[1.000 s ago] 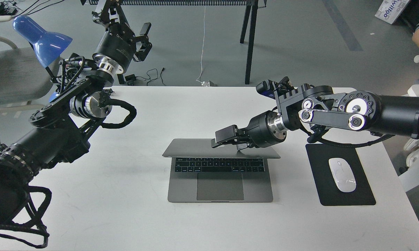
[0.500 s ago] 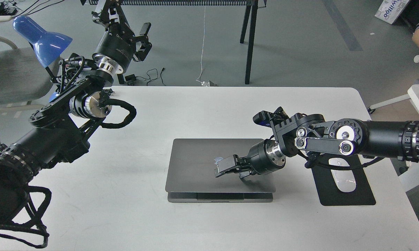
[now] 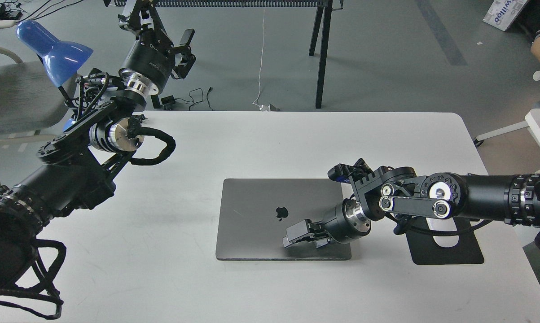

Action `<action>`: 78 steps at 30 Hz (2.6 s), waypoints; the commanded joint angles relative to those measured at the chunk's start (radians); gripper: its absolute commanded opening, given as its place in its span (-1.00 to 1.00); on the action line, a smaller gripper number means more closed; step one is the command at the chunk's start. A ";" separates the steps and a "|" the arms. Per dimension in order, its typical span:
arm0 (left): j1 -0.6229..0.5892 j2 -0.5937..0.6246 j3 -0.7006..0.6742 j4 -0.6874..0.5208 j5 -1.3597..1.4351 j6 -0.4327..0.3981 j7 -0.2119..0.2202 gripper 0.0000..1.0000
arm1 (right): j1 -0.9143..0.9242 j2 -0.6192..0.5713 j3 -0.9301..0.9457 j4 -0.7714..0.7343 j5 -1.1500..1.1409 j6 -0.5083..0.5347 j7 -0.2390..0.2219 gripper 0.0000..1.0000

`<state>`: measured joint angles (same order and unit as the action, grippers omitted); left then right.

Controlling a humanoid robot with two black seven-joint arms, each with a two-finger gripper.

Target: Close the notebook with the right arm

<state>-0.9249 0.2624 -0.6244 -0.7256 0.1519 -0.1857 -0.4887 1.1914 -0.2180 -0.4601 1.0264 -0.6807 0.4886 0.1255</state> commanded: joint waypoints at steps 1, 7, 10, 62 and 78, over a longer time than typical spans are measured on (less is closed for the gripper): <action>0.000 0.000 0.000 0.000 0.000 0.000 0.000 1.00 | -0.015 0.005 0.000 -0.016 0.000 0.000 0.000 1.00; 0.000 0.000 0.000 0.000 0.000 0.000 0.000 1.00 | 0.019 0.000 0.027 -0.017 0.012 0.000 0.002 1.00; 0.000 0.000 0.000 0.000 0.000 0.000 0.000 1.00 | 0.080 -0.021 0.096 -0.019 0.020 0.000 0.002 1.00; 0.000 0.000 0.002 0.000 0.000 0.000 0.000 1.00 | -0.273 -0.098 1.261 -0.338 0.478 0.000 0.060 1.00; 0.000 -0.002 0.002 0.000 0.002 0.000 0.000 1.00 | -0.257 -0.075 1.247 -0.342 0.472 0.000 0.062 1.00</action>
<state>-0.9251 0.2612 -0.6213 -0.7256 0.1534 -0.1852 -0.4887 0.9317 -0.3011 0.7838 0.6878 -0.2101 0.4888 0.1864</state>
